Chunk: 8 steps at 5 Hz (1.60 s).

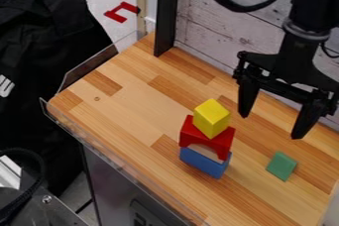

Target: Put the yellow block to the left side of the table

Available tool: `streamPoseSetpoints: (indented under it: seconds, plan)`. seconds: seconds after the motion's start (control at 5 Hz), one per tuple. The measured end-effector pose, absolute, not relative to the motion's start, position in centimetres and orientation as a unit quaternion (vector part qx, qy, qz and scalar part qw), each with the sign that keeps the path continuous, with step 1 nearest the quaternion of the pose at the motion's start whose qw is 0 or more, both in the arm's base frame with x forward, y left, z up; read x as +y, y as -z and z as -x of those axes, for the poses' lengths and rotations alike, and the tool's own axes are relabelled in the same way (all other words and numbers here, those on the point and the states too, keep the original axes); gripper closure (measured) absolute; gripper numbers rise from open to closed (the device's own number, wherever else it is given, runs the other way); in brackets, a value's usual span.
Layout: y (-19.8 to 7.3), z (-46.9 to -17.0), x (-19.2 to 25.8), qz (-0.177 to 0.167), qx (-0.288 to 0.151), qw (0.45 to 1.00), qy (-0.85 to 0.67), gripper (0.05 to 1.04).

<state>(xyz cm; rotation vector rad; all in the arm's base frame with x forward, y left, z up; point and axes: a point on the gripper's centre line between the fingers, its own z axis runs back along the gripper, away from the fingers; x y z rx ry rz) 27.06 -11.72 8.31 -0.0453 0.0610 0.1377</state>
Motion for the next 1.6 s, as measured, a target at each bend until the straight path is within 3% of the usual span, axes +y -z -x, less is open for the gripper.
streamPoseSetpoints:
  seconds: [0.4, 0.8, 1.0, 1.2, 1.6]
  plan:
    - [-7.6, -26.7, -11.5, 0.000, 0.044, 0.999, -0.032, 0.083]
    - [-9.9, -26.9, -11.2, 0.006, 0.003, 1.000, 0.001, 0.083]
    - [-11.3, -26.1, -9.4, -0.024, 0.015, 1.000, 0.004, 0.083]
    - [-11.8, -25.2, -6.1, -0.026, 0.023, 0.999, -0.019, 0.083]
    - [-10.6, -25.3, -4.4, -0.012, 0.042, 0.999, -0.026, 0.083]
